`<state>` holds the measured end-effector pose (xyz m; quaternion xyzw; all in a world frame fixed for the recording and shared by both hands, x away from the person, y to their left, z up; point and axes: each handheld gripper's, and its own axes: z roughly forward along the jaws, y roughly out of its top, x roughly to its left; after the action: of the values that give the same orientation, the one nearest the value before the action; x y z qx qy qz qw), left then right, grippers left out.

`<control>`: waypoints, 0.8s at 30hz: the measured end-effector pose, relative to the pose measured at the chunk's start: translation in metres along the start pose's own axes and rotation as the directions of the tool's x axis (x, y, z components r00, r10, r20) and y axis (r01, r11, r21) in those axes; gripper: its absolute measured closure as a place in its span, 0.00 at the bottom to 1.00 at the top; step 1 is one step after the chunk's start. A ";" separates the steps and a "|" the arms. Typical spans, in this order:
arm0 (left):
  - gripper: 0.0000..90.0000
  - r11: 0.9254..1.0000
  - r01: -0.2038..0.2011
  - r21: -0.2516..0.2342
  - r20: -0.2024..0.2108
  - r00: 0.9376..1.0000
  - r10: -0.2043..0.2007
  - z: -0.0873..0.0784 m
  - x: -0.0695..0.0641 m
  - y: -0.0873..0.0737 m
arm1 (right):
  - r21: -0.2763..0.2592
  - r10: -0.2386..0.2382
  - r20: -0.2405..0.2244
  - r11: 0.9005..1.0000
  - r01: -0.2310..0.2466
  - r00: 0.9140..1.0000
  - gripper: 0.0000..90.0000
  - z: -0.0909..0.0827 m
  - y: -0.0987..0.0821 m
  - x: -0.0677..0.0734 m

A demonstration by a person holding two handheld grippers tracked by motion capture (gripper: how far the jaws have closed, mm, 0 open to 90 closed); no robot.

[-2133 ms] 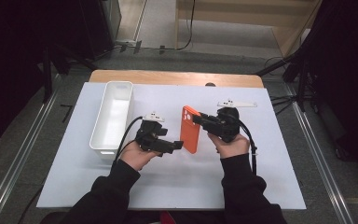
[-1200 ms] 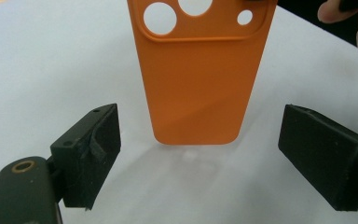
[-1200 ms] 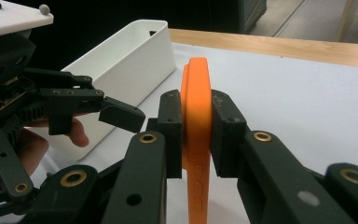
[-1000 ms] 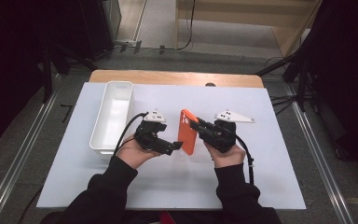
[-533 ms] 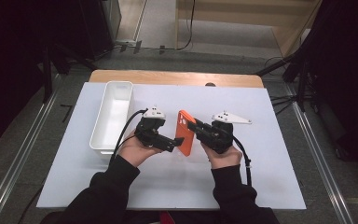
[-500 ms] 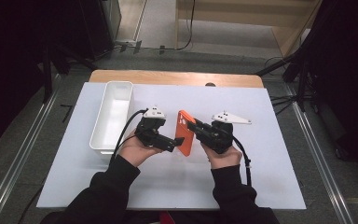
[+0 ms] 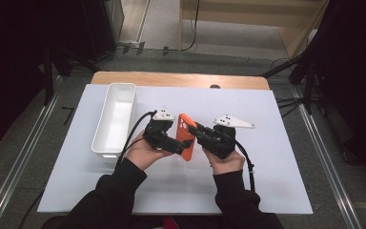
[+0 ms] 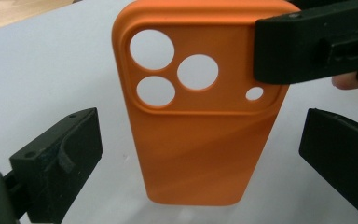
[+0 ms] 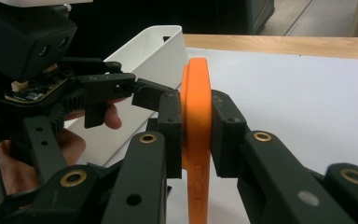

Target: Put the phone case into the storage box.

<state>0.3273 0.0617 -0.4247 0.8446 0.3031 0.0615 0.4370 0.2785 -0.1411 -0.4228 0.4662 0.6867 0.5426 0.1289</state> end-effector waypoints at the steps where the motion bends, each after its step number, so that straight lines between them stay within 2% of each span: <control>1: 0.00 1.000 0.002 -0.002 0.001 1.000 -0.002 0.000 0.000 0.000 | 0.003 0.003 -0.001 1.000 -0.003 1.000 0.83 0.000 0.000 0.001; 12: 0.00 1.000 -0.007 -0.007 -0.005 1.000 0.007 0.003 -0.003 -0.001 | 0.005 0.010 -0.021 1.000 -0.010 1.000 0.83 0.000 0.000 0.006; 18: 0.00 1.000 -0.016 -0.008 -0.023 1.000 0.016 0.004 -0.003 -0.001 | 0.005 0.031 -0.046 1.000 -0.031 0.998 0.83 0.001 0.000 0.008; 24: 0.01 1.000 -0.016 -0.012 -0.032 0.999 0.015 0.004 -0.002 -0.001 | 0.006 0.029 -0.051 1.000 -0.028 0.998 0.83 0.001 -0.001 0.010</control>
<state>0.3268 0.0588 -0.4275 0.8431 0.3032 0.0804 0.4369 0.2733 -0.1322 -0.4207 0.4622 0.6845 0.5544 0.1023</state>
